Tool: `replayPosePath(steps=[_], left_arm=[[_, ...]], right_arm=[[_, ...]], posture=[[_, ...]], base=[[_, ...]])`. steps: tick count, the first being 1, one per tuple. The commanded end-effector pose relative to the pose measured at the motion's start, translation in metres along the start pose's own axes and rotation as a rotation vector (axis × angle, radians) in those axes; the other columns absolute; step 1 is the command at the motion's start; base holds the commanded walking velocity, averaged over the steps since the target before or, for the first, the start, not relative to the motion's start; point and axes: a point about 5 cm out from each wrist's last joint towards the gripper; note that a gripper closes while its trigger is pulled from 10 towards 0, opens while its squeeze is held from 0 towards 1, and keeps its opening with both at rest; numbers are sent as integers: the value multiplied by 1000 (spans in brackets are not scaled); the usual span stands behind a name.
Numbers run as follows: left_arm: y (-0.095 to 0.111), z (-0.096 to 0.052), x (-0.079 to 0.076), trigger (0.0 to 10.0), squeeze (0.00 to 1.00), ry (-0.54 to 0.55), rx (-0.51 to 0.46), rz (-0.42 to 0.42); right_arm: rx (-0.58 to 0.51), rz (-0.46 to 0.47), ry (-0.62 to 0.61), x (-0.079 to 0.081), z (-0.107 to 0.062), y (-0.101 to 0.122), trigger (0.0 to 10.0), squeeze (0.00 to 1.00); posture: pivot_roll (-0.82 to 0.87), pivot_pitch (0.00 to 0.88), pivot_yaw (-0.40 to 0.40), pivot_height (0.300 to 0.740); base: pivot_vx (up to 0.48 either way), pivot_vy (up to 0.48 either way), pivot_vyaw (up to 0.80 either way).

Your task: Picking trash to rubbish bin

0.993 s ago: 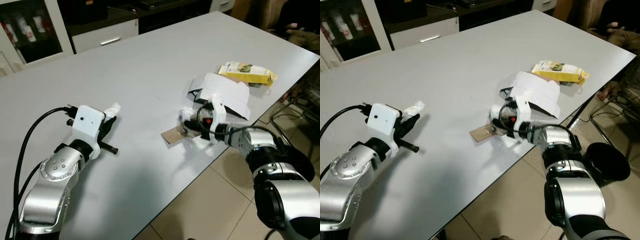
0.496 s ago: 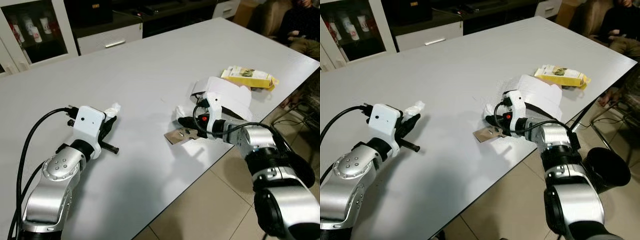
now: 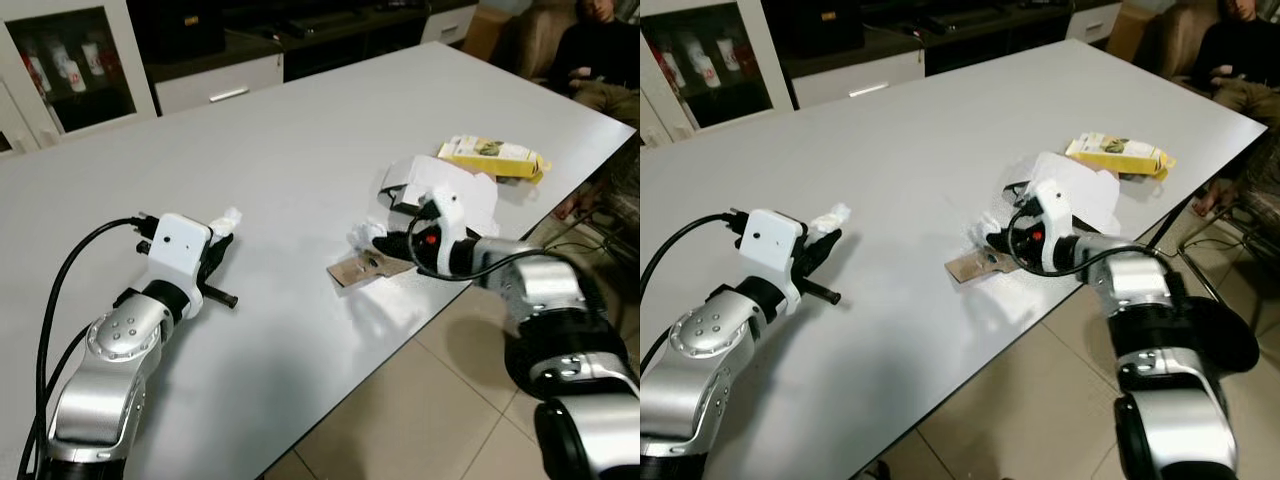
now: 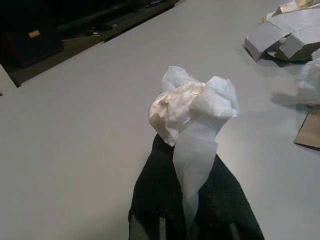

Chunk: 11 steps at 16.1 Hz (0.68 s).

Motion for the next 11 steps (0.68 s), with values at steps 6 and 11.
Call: replayPosePath(steps=[6, 11], left_arm=[[6, 4, 4, 10000, 0, -4, -13, 24], [7, 4, 5, 10000, 0, -7, -14, 27]], right_arm=[[37, -76, -1, 1, -4, 17, 10000, 1000], [29, -112, -32, 1, -1, 33, 10000, 1000]], posture=[[72, 0, -49, 740], [76, 0, -44, 740]], base=[[0, 0, 0], [0, 0, 0]])
Point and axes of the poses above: a point about 5 cm out from each wrist's last joint towards the gripper, its own z axis pointing out of the wrist towards the gripper, its own y axis along the axis of the wrist's last joint, x = y × z, and after that the axes turned 7 degrees about -z, right-handed
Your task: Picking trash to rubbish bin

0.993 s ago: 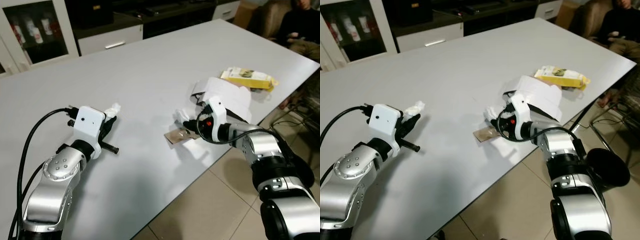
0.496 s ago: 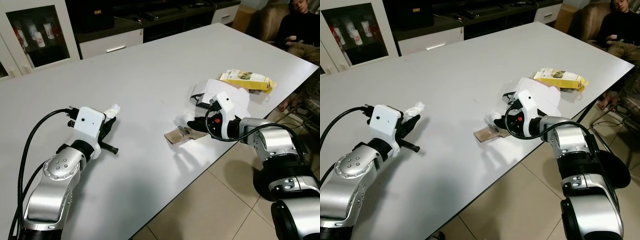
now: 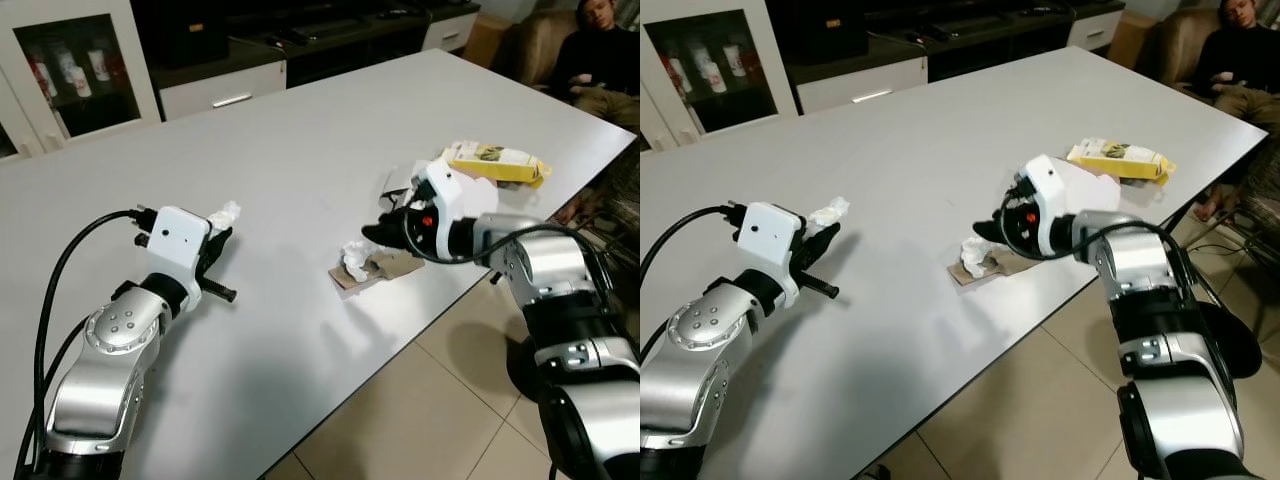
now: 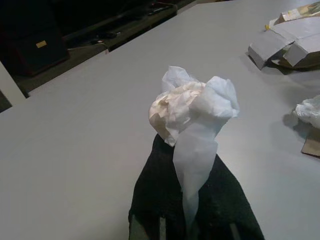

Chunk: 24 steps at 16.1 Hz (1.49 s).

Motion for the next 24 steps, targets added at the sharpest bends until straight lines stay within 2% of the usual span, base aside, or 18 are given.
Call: replayPosePath(steps=[1, 3, 4, 5, 6, 7, 9, 10, 15, 19, 20, 21, 24], left_arm=[[2, 1, 2, 10000, 0, -4, -3, 8], [2, 2, 2, 10000, 0, -5, -1, 10], [1, 2, 2, 10000, 0, -8, 1, 12], [2, 3, 1, 10000, 0, -16, 1, 15], [3, 3, 1, 10000, 0, -20, 0, 19], [4, 3, 1, 10000, 0, -24, -1, 23], [5, 2, 0, 10000, 0, -30, -1, 26], [6, -1, 0, 10000, 0, -36, 3, 34], [3, -7, 1, 10000, 0, -51, 27, 43], [4, -10, 1, 10000, 0, -58, 34, 47], [3, -11, 0, 10000, 0, -64, 36, 41], [3, -11, 0, 10000, 0, -65, 35, 37], [3, -11, -1, 10000, 0, -65, 37, 35]], right_arm=[[42, -34, -49, -6, -3, -3, 10000, 1000], [162, -132, -141, -13, 1, -19, 10000, 1000], [180, -147, -146, -13, 3, -21, 10000, 1000], [193, -152, -145, -12, 7, -23, 10000, 600], [184, -159, -170, -13, 16, -23, 10000, 0], [185, -178, -193, -14, 21, -23, 10000, 0], [166, -151, -200, -11, 28, -25, 10000, 0], [167, -152, -244, -11, 35, -30, 10000, 0], [177, -77, -311, -2, 50, -46, 10000, 0], [62, 52, -289, 5, 57, -44, 10000, 0], [30, 73, -283, 5, 58, -43, 2588, 0], [21, 80, -281, 5, 58, -43, 0, 0], [15, 93, -272, 6, 57, -46, 0, 0]], posture=[[75, 1, -43, 740], [77, 0, -37, 740], [78, 0, -37, 740], [78, 1, -35, 740], [82, 7, -28, 740], [83, 11, -28, 740], [100, 22, -30, 740], [109, 34, -24, 740], [117, 54, -12, 740], [127, 55, -15, 740], [129, 51, -16, 740], [129, 54, -18, 740], [131, 52, -21, 740]], base=[[0, 0, 0], [0, 0, 0], [0, 0, 0], [0, 0, 0], [0, 0, 0], [0, 0, 0], [0, 0, 0], [0, 0, 0], [0, 0, 0], [0, 0, 0], [0, 0, 0], [0, 0, 0], [0, 0, 0]])
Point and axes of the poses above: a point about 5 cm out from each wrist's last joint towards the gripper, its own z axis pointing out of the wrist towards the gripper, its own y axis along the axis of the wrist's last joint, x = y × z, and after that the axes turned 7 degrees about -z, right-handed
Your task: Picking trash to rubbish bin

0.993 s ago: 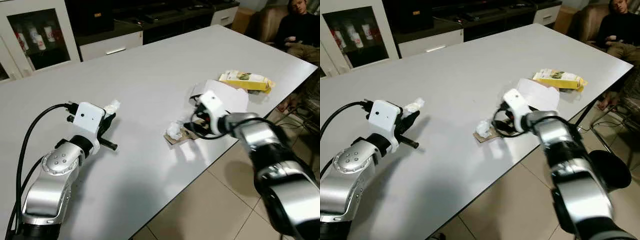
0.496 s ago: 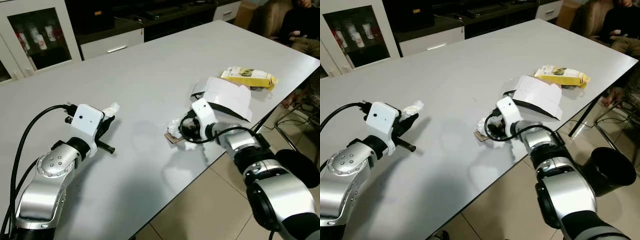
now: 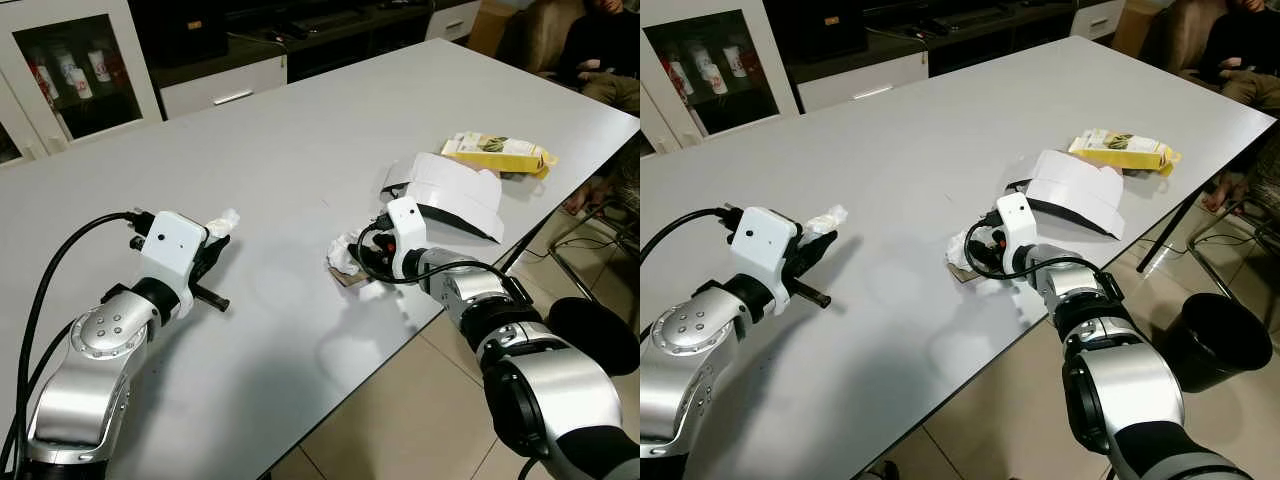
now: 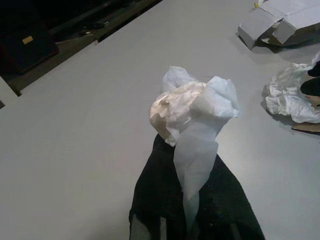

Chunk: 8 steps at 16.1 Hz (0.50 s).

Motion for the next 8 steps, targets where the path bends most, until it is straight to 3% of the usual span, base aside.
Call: replayPosePath(steps=[1, 8], left_arm=[[2, -1, -4, 10000, 0, -22, -4, 2], [2, -3, -2, 10000, 0, -13, 0, 9]], right_arm=[[-24, 1, 5, -2, -1, 6, 0, 0], [-28, 18, 10, -1, 0, 5, 0, 0]], posture=[[131, 51, -25, 740], [135, 46, -24, 740]], base=[[0, 0, 0], [0, 0, 0]])
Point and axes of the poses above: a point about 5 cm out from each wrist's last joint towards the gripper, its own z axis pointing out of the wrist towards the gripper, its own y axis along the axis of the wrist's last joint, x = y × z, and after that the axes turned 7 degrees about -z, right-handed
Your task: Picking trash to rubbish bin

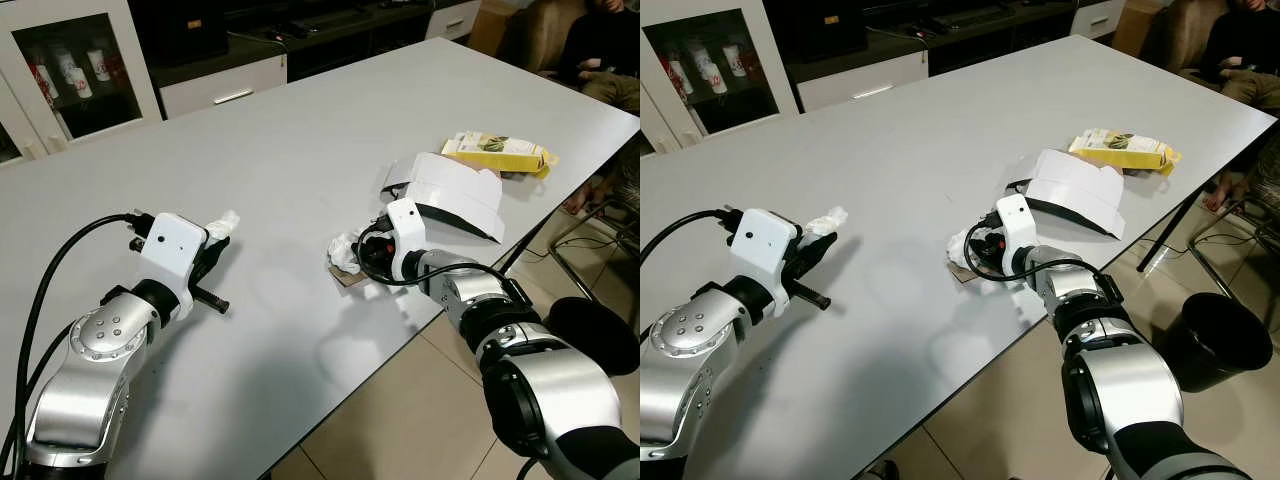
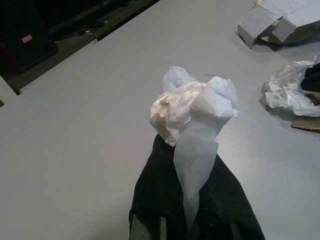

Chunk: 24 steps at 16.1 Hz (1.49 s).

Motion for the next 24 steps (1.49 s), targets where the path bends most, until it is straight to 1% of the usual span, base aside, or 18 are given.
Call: replayPosePath(steps=[1, 4, 6, 9, 10, 11, 12, 14, 15, 17, 18, 19, 20, 22, 23, 24], left_arm=[[3, 0, -1, 10000, 0, -11, -4, 7], [4, 3, -2, 10000, 0, -11, -12, 3], [5, 6, 1, 10000, 0, 13, -26, -7], [7, 8, 4, 10000, 0, 28, -38, -10], [7, 10, 5, 10000, 0, 36, -45, -17], [6, 12, 5, 10000, 0, 52, -55, -42], [6, 12, 6, 10000, 0, 60, -57, -52], [3, 17, 5, 10000, 0, 78, -62, -81], [3, 18, 4, 10000, 0, 78, -63, -83], [1, 23, 0, 10000, 0, 75, -66, -92], [5, 26, -1, 10000, 0, 72, -78, -93], [7, 27, -1, 10000, 0, 71, -85, -91], [10, 27, 2, 10000, 0, 71, -90, -77], [12, 22, 5, 10000, 0, 62, -80, -44], [11, 17, 6, 10000, 0, 51, -66, -24], [11, 13, 7, 10000, 0, 49, -58, -9]], right_arm=[[-21, 10, -2, -2, 0, 7, 0, 0], [-39, 29, 1, -2, 0, 10, 0, 0], [-105, 109, 7, -5, -1, 21, 0, 0], [-198, 197, 22, -11, -5, 35, 0, 0], [-246, 255, 35, -14, -8, 41, 0, 0], [-286, 289, 38, -17, -10, 45, 0, 0], [-304, 302, 40, -18, -12, 47, 0, 0], [-379, 340, 46, -26, -21, 56, 0, 0], [-387, 336, 50, -27, -23, 56, 0, 0], [-344, 217, 45, -25, -26, 48, 0, 0], [-291, 134, 21, -23, -24, 45, 10000, 0], [-280, 136, 16, -22, -22, 46, 10000, 0], [-264, 145, -4, -19, -16, 50, 10000, 1000], [-227, 138, -37, -11, -6, 55, 10000, 1000], [-201, 127, -51, -5, 0, 56, 10000, 1000], [-180, 117, -68, -3, 2, 57, 10000, 1000]], posture=[[134, 44, -24, 740], [129, 38, -25, 740], [123, 26, -31, 740], [115, 15, -35, 740], [106, 5, -36, 740], [95, 0, -35, 740], [89, 0, -32, 740], [53, 0, -22, 740], [50, 0, -21, 740], [32, 0, -15, 740], [33, 0, -19, 740], [34, 2, -20, 740], [48, 24, -18, 740], [68, 57, -10, 740], [77, 80, -12, 740], [90, 92, -18, 740]], base=[[0, 0, 0], [0, 0, 0], [0, 0, 0], [0, 0, 0], [0, 0, 0], [0, 0, 0], [0, 0, 0], [0, 0, 0], [0, 0, 0], [0, 0, 0], [0, 0, 0], [0, 0, 0], [0, 0, 0], [0, 0, 0], [0, 0, 0], [0, 0, 0]])
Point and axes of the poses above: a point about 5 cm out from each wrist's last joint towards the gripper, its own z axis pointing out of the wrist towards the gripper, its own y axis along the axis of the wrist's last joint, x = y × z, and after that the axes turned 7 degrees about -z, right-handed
